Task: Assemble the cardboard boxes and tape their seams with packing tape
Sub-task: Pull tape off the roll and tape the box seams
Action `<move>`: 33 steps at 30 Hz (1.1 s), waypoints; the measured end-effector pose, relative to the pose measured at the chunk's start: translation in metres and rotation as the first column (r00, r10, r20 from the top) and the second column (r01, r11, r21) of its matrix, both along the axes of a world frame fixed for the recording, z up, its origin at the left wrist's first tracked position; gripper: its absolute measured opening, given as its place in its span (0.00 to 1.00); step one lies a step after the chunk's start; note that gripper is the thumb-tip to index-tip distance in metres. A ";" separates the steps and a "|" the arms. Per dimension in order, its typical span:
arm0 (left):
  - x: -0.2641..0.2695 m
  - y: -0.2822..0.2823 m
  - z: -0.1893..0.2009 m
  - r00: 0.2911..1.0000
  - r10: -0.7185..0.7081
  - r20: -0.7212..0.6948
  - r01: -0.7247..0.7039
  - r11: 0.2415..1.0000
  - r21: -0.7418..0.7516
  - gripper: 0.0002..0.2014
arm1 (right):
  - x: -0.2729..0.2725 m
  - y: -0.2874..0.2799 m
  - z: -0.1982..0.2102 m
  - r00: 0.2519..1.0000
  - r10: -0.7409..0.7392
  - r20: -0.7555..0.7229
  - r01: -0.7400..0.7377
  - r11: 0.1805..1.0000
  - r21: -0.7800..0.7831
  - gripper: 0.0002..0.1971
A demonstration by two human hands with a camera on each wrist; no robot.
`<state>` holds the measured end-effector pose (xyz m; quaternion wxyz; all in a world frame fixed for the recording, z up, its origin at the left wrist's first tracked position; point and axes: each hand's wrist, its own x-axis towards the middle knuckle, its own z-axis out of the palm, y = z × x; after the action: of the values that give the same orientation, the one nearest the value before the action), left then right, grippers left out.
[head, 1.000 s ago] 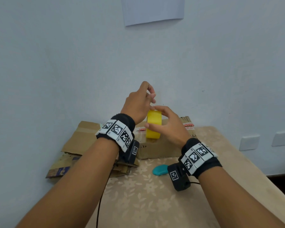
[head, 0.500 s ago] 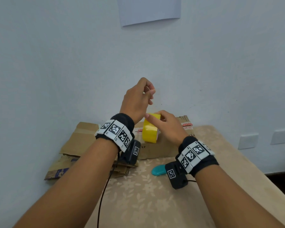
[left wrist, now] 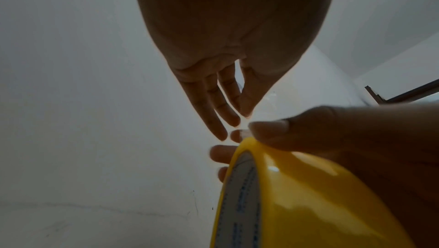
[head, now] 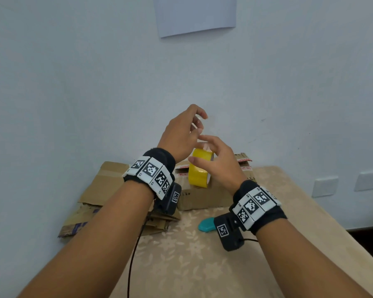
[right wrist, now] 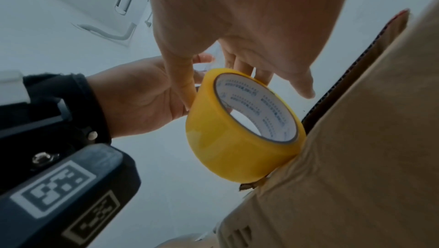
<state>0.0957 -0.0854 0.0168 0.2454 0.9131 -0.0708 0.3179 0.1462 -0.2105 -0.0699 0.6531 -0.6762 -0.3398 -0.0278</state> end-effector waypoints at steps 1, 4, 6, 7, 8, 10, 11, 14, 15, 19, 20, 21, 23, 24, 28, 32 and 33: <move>0.000 0.000 -0.001 1.000 0.003 0.006 -0.003 1.000 -0.006 0.15 | 0.001 0.000 -0.001 1.000 0.002 -0.002 -0.002 1.000 0.002 0.31; 0.004 0.001 -0.005 0.999 0.032 0.014 -0.032 0.998 -0.053 0.16 | 0.001 -0.001 -0.007 1.000 0.016 0.010 -0.016 0.999 0.031 0.41; 0.008 0.002 -0.008 0.998 0.057 0.000 -0.057 0.990 -0.126 0.16 | -0.002 -0.001 -0.010 0.999 0.017 0.033 -0.018 0.998 0.057 0.50; 0.009 0.002 -0.009 0.998 0.069 -0.011 -0.070 0.985 -0.158 0.16 | -0.004 -0.002 -0.011 0.999 0.014 0.052 -0.018 0.998 0.062 0.53; 0.010 0.002 -0.009 0.997 0.080 -0.019 -0.082 0.980 -0.181 0.17 | -0.005 -0.002 -0.011 0.997 0.013 0.075 -0.018 0.998 0.066 0.54; 0.011 0.002 -0.009 0.995 0.096 -0.030 -0.100 0.974 -0.202 0.22 | -0.005 -0.002 -0.012 0.993 0.015 0.120 -0.023 0.997 0.068 0.54; 0.012 0.002 -0.008 0.994 0.103 -0.031 -0.108 0.973 -0.203 0.24 | -0.005 -0.002 -0.012 0.990 0.018 0.139 -0.028 0.997 0.071 0.52; 0.012 0.003 -0.005 0.994 0.107 -0.019 -0.109 0.975 -0.194 0.29 | -0.004 -0.002 -0.013 0.982 0.031 0.186 -0.046 0.996 0.076 0.42; 0.013 0.002 -0.005 0.995 0.103 -0.014 -0.104 0.975 -0.194 0.30 | -0.004 -0.003 -0.013 0.979 0.036 0.200 -0.051 0.996 0.071 0.38; 0.014 0.003 -0.006 0.996 0.094 -0.007 -0.092 0.962 -0.255 0.29 | -0.001 -0.004 -0.014 0.980 0.038 0.197 -0.046 0.998 0.036 0.24; 0.015 0.004 -0.006 0.996 0.088 -0.004 -0.085 0.955 -0.283 0.28 | 0.000 -0.005 -0.014 0.982 0.035 0.187 -0.042 0.999 0.031 0.24; 0.015 0.004 -0.006 0.996 0.086 -0.003 -0.082 0.949 -0.303 0.28 | 0.000 -0.005 -0.015 0.983 0.032 0.183 -0.038 0.999 0.025 0.24; 0.016 0.004 -0.006 0.996 0.086 -0.005 -0.083 0.942 -0.326 0.26 | 0.000 -0.005 -0.015 0.981 0.022 0.190 -0.024 1.000 0.007 0.25; 0.016 0.004 -0.007 0.996 0.084 -0.008 -0.081 0.936 -0.341 0.25 | 0.001 -0.005 -0.015 0.980 0.016 0.198 -0.017 1.000 0.000 0.25; 0.011 0.006 -0.012 0.993 0.070 -0.093 -0.106 0.872 -0.477 0.20 | 0.003 -0.005 -0.016 0.977 0.018 0.211 -0.018 1.000 -0.002 0.30; 0.002 0.009 -0.019 0.971 0.005 -0.239 -0.140 0.823 -0.551 0.16 | 0.004 -0.004 -0.016 0.980 0.015 0.200 -0.015 1.000 -0.003 0.33; -0.001 0.008 -0.021 0.965 -0.015 -0.261 -0.136 0.825 -0.549 0.15 | 0.004 -0.004 -0.015 0.980 0.011 0.197 -0.012 1.000 -0.001 0.34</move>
<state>0.0948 -0.0770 -0.0041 0.4999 0.8351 0.0871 0.2125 0.1504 -0.2145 -0.0852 0.6166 -0.6680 -0.4067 -0.0908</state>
